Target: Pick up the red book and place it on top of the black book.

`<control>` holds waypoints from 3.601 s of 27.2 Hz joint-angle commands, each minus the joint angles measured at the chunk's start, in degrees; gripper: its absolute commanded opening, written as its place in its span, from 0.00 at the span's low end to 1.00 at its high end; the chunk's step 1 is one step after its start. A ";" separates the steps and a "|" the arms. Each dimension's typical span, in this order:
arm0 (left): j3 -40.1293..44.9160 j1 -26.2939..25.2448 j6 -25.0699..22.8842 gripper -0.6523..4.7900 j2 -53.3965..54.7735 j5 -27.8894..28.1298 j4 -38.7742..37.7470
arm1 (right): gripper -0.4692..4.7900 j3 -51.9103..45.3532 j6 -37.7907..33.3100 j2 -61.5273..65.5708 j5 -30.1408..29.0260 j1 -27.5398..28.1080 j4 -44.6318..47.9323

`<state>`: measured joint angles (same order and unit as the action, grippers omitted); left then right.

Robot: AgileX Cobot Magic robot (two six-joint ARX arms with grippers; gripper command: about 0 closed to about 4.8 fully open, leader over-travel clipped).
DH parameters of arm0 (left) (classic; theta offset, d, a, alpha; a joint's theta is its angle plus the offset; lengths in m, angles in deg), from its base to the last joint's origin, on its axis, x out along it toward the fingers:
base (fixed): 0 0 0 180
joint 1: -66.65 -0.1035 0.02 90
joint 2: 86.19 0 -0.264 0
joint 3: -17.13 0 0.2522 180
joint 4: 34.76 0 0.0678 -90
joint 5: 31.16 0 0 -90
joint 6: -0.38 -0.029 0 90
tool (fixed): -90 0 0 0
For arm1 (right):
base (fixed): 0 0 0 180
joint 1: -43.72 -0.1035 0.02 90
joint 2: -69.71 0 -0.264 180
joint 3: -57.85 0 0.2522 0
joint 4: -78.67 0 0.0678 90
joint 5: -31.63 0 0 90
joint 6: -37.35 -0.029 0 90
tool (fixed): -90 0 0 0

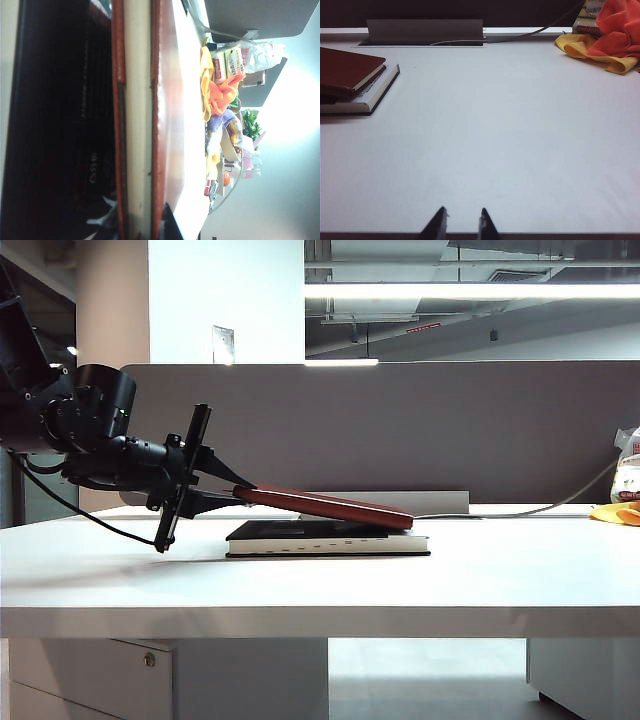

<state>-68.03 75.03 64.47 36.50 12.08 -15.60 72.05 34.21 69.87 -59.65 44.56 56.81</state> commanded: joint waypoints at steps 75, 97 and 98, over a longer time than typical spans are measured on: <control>9.14 -7.87 -34.64 0.11 -25.40 5.90 -27.28 | 0.25 -0.15 -0.09 0.00 0.02 -0.02 0.59; 38.86 -8.68 -39.43 0.11 -50.95 17.22 -14.45 | 0.25 -0.15 -6.16 0.00 -14.32 -0.46 -0.13; 39.58 -8.68 -39.43 0.11 -51.58 17.42 -14.23 | 0.25 -0.15 -6.16 0.00 -14.34 -0.79 -0.13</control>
<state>-29.36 66.33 24.74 -14.14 28.69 -31.75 72.05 29.03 69.87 -73.42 44.26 56.33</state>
